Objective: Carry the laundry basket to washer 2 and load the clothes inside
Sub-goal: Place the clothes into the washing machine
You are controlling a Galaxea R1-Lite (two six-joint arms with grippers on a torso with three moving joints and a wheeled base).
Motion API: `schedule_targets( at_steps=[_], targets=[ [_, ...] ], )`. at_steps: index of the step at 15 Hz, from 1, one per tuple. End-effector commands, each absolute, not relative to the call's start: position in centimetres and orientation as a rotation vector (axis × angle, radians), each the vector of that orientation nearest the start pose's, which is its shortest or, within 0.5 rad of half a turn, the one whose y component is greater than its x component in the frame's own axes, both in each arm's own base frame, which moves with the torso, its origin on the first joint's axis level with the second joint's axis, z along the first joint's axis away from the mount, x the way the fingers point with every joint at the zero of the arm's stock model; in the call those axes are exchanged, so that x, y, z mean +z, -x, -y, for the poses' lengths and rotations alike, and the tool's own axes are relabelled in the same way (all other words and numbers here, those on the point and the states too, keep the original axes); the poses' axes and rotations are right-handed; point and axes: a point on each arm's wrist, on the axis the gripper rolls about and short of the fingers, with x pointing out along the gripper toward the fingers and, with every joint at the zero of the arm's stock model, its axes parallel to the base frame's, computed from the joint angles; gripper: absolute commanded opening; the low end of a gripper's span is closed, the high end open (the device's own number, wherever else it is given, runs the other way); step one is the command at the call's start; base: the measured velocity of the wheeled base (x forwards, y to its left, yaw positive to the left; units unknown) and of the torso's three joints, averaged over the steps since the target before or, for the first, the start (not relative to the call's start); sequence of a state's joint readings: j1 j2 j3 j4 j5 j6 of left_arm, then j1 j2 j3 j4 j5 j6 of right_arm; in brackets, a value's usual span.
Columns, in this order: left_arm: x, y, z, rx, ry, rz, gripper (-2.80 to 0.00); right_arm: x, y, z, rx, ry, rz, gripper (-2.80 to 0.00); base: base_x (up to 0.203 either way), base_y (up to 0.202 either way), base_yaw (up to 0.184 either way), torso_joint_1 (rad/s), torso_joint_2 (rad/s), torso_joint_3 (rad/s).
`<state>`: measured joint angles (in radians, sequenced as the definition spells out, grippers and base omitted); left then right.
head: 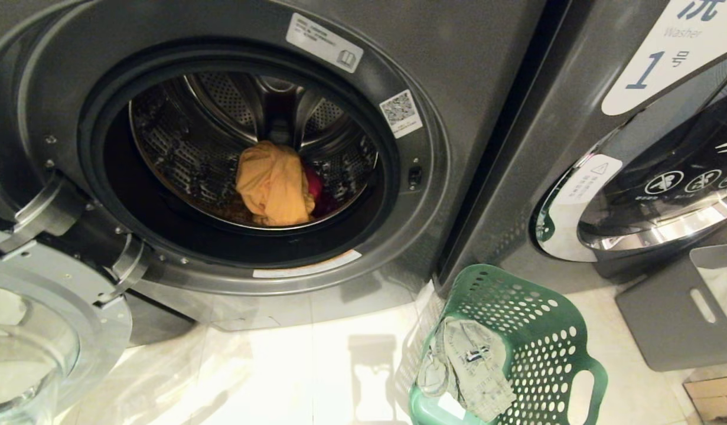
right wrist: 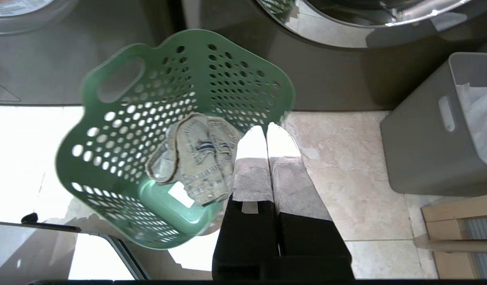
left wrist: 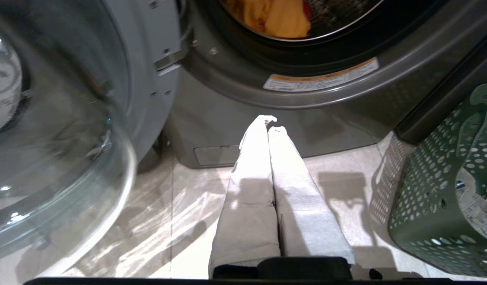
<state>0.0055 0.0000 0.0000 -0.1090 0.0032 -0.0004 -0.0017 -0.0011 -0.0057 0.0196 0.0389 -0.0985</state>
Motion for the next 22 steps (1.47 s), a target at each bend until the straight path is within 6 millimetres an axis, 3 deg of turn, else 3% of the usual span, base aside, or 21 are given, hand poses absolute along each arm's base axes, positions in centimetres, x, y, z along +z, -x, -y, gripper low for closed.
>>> schedule_targets(
  at_steps=[1,7,10,12,14,17,19,22],
  targets=[
    [7.6,2.0,0.0,0.012,0.001,0.070,-2.80,7.5,2.3,-0.1,0.039,0.099,-0.010,-2.80,0.000,0.188,-0.001,0.006,0.01,0.002],
    [7.6,2.0,0.0,0.011,0.000,0.070,-2.80,8.0,2.5,-0.1,0.036,0.097,0.005,-2.80,0.000,0.193,-0.002,0.003,0.00,0.002],
    [7.6,2.0,0.0,0.011,0.000,0.070,-2.80,12.8,3.9,0.0,0.001,0.087,0.066,-2.80,0.000,0.064,0.001,0.004,0.00,0.001],
    [7.6,2.0,0.0,0.016,0.012,0.071,-2.80,16.1,2.9,0.0,-0.006,0.036,-0.076,-2.80,0.000,0.000,0.000,0.000,0.00,0.000],
    [7.6,2.0,0.0,0.017,0.023,0.070,-2.80,17.8,-1.1,0.0,-0.023,-0.034,-0.334,-2.80,0.000,0.000,0.000,0.000,0.00,0.000],
    [7.6,2.0,0.0,0.017,0.025,0.071,-2.80,17.2,-8.2,0.1,-0.094,-0.146,-0.700,-2.80,0.000,0.000,0.000,0.000,0.00,0.000],
    [7.6,2.0,0.0,0.017,0.024,0.071,-2.80,15.8,-12.4,0.2,-0.127,-0.171,-0.825,-2.80,0.000,0.000,0.000,0.000,0.00,0.000],
    [7.6,2.0,0.0,0.016,0.025,0.071,-2.80,11.4,-18.0,0.3,-0.158,-0.141,-0.936,-2.80,0.000,0.000,0.000,0.000,0.00,0.000]
  ],
)
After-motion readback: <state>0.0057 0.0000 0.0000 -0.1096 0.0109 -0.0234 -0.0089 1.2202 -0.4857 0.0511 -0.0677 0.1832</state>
